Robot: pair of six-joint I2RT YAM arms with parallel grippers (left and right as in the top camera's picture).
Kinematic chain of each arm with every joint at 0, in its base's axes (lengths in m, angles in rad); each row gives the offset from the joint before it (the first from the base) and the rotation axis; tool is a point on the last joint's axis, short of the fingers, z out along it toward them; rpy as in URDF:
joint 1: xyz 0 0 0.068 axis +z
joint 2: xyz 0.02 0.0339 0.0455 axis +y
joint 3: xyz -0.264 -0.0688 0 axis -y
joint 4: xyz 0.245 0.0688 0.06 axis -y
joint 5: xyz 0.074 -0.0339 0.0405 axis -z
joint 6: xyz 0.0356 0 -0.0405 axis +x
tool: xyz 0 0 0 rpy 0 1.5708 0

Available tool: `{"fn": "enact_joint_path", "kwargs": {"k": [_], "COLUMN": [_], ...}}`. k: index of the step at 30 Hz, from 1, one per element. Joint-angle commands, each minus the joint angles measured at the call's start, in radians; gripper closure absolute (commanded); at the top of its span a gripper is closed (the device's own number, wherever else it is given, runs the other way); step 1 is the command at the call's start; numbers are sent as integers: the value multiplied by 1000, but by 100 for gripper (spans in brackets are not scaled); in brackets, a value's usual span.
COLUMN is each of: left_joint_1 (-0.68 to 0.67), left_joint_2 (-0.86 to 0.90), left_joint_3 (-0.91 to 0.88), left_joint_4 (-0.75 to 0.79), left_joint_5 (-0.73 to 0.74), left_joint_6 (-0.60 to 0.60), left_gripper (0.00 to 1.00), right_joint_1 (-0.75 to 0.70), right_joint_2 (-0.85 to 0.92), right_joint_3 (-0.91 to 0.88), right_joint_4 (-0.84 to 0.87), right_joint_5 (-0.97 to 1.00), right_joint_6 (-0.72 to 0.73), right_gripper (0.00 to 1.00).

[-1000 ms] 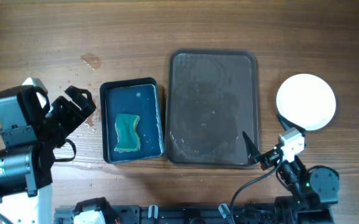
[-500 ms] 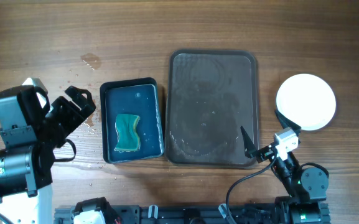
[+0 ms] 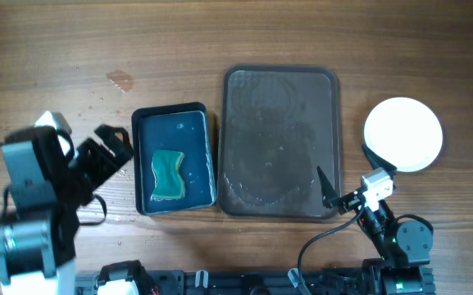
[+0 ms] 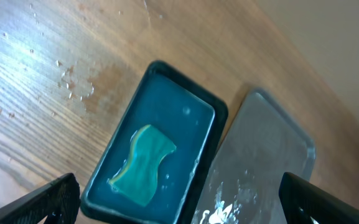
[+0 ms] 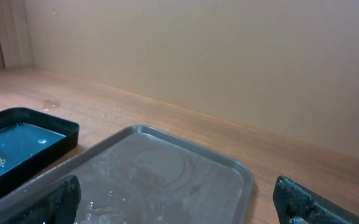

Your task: Clean dirty plates on tray and stack at the side

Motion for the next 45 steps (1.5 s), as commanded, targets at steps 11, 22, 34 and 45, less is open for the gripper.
{"fn": "enact_joint_path", "kwargs": {"k": [11,22,34,45], "left_joint_1": [-59,-116,-116,-116], "left_joint_2": [-855,-866,-865,-865], "left_joint_3": [-1041,-1144,-1144,-1144], "left_joint_4": [1080,1054,1054,1054], "left_joint_5": [60,43,43,43], "left_joint_6": [107,106,107,107], "left_gripper": [0,0,0,0], "right_joint_1": [4,4,4,4], "right_joint_2": [-11,-11,-11,-11], "right_joint_3": [-1,-1,-1,-1], "right_joint_4": [4,4,4,4], "right_joint_5": [10,10,10,10], "right_joint_6": [-5,-6,-6,-5], "right_gripper": [0,0,0,0]}}
